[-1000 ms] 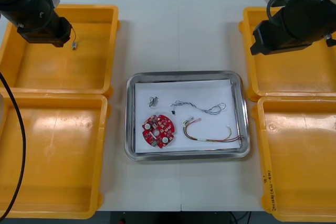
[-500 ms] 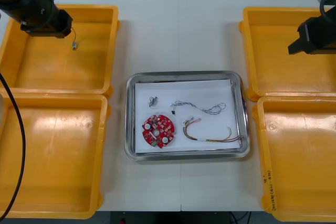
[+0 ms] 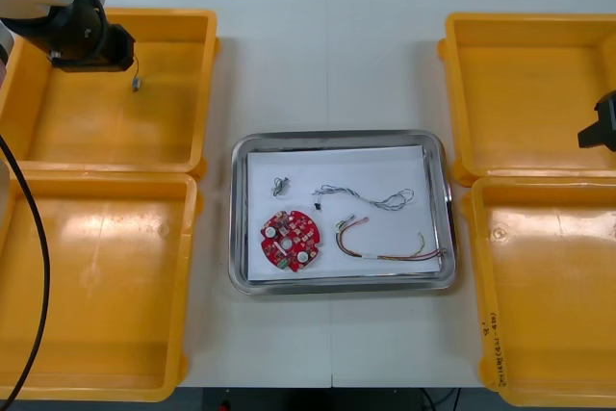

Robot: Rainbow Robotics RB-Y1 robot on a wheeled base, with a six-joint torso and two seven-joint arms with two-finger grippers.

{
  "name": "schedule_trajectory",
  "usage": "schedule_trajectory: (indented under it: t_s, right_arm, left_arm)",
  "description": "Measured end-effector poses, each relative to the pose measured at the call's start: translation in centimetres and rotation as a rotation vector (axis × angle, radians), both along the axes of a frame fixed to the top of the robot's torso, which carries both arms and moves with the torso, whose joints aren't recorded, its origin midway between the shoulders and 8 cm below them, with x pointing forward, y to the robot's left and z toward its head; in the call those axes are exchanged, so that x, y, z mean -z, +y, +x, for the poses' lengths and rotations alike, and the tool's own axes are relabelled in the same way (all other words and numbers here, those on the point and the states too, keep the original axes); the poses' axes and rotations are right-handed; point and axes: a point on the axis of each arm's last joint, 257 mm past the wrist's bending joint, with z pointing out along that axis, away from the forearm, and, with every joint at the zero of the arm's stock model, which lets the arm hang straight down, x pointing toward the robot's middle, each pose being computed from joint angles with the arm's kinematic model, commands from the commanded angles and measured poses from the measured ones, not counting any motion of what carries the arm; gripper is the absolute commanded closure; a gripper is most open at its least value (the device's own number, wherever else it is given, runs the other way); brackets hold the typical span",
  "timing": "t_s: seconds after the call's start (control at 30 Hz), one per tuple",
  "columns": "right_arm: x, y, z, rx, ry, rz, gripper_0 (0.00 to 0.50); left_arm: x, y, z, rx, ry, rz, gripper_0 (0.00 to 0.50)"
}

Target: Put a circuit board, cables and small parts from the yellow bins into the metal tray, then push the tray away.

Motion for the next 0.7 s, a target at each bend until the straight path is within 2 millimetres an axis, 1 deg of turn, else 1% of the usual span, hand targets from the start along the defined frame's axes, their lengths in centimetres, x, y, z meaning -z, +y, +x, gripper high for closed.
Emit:
schedule_trajectory:
  t_s: [0.13, 0.27, 0.43, 0.47, 0.53, 0.57, 0.6, 0.63, 0.7]
  right_arm:
    - [1.1, -1.3, -1.2, 0.029, 0.022, 0.003, 0.0]
    - [2.1, -2.1, -2.0, 0.051, 0.043, 0.013, 0.0]
    - [3.3, -3.1, -3.3, 0.077, 0.069, 0.018, 0.0]
    - [3.5, -3.3, -3.5, 0.082, 0.073, 0.018, 0.0]
    - [3.7, -3.7, -3.7, 0.089, 0.079, 0.018, 0.0]
    - [3.7, -3.7, -3.8, 0.091, 0.08, 0.017, 0.0]
    - [3.8, -3.8, -3.9, 0.092, 0.081, 0.017, 0.0]
    - [3.8, -3.8, -3.9, 0.092, 0.081, 0.017, 0.0]
    - [3.8, -3.8, -3.9, 0.092, 0.081, 0.016, 0.0]
  left_arm:
    - [0.4, -0.3, 0.6, 0.001, -0.02, -0.004, 0.5]
    - [0.9, -0.9, 1.2, 0.004, -0.04, -0.02, 0.5]
    - [1.6, -1.5, 1.3, 0.009, -0.041, -0.028, 0.497]
    - [1.7, -1.6, 1.4, 0.01, -0.042, -0.03, 0.432]
    - [1.9, -1.8, 1.4, 0.011, -0.042, -0.034, 0.229]
    - [1.9, -1.8, 1.4, 0.011, -0.042, -0.036, 0.144]
    - [2.0, -1.9, 1.4, 0.011, -0.041, -0.038, 0.035]
    - [2.0, -2.0, 1.4, 0.012, -0.04, -0.041, 0.0]
    - [2.1, -2.0, 1.3, 0.012, -0.038, -0.045, 0.0]
